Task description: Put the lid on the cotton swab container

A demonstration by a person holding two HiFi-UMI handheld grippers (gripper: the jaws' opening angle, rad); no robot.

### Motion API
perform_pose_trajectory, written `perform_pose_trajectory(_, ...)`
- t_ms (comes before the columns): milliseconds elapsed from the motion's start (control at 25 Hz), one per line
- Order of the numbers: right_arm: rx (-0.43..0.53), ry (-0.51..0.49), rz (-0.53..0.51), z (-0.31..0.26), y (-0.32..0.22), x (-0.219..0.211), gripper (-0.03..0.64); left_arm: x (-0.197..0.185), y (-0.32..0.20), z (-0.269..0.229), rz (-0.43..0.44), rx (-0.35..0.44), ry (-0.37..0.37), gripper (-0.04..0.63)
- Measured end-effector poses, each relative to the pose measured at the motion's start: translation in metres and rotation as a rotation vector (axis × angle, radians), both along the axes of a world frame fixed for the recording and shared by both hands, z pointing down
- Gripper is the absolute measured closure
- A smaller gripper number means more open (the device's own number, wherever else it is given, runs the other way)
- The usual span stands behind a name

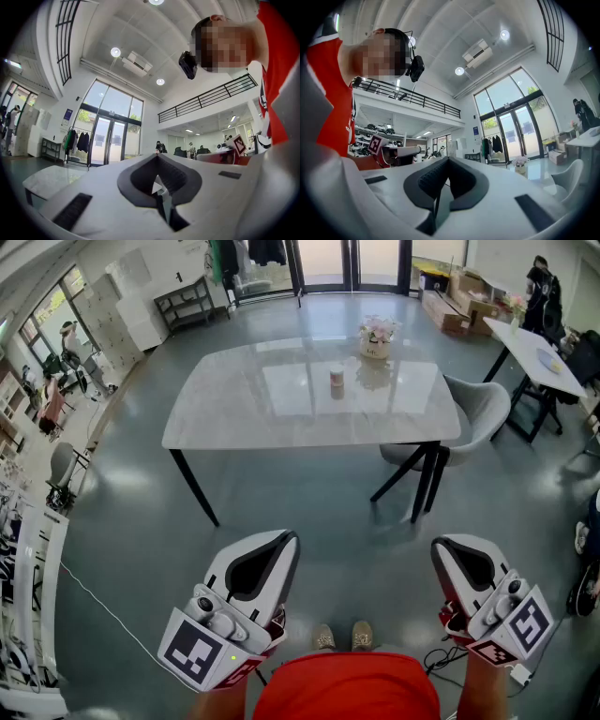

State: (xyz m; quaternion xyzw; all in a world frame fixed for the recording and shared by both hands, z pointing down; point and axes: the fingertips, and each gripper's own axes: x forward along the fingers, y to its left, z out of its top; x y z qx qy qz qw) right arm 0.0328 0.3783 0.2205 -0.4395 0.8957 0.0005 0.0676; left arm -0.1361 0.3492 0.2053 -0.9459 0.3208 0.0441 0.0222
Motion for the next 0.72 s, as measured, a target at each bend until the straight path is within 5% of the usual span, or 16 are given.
perform_pose_trajectory(440, -0.014, -0.02, -0.029, 0.004, -0.015, 0.008, 0.611, 0.028, -0.012, -0.009, 0.01, 0.045, 0.033, 0.58)
perform_pose_trajectory(720, -0.025, -0.045, -0.054, 0.006, -0.037, 0.017, 0.607, 0.058, -0.025, 0.006, 0.035, 0.006, -0.02, 0.58)
